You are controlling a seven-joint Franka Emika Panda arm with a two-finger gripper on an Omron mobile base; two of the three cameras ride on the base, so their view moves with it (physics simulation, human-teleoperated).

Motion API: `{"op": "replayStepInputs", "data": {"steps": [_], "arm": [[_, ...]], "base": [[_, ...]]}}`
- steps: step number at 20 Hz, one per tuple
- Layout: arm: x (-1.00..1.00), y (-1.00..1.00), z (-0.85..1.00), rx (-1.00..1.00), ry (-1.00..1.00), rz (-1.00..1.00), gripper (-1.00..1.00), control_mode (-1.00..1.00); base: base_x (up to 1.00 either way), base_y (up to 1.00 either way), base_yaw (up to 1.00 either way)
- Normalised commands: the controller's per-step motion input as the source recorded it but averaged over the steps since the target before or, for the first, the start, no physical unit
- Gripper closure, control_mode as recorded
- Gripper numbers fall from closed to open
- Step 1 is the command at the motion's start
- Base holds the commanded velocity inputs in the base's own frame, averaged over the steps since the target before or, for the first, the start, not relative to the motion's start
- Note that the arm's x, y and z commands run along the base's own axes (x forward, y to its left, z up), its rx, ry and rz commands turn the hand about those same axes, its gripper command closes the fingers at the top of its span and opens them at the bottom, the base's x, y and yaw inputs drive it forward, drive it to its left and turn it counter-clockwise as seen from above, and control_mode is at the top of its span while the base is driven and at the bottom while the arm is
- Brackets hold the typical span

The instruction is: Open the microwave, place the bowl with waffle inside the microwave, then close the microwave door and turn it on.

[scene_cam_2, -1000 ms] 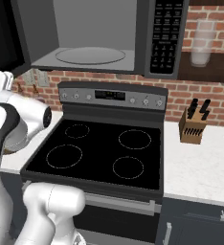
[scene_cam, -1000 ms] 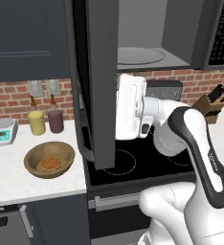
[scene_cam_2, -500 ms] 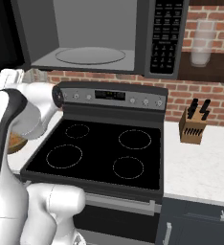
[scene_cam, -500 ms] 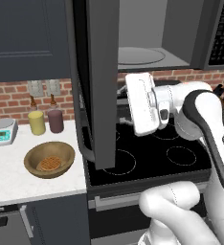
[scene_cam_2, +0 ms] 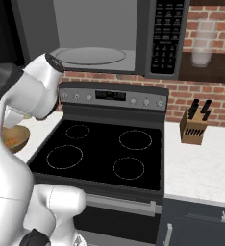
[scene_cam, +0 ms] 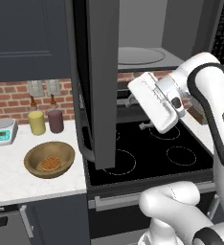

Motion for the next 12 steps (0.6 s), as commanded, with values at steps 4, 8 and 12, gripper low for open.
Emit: {"op": "replayStepInputs", "data": {"steps": [4,8,12], "arm": [[-0.29,0.0,-0.6,-0.31,-0.27,0.2,-1.0,-1.0],[-0.41,-0.11,-0.61,-0.07,-0.42,0.33,-1.0,-1.0],[-0.04,-0.17,-0.46,0.0,-0.27,0.36,-1.0,-1.0]], "base": [[0.0,0.0,0.0],[0.0,0.0,0.0],[0.0,0.0,0.0]]}}
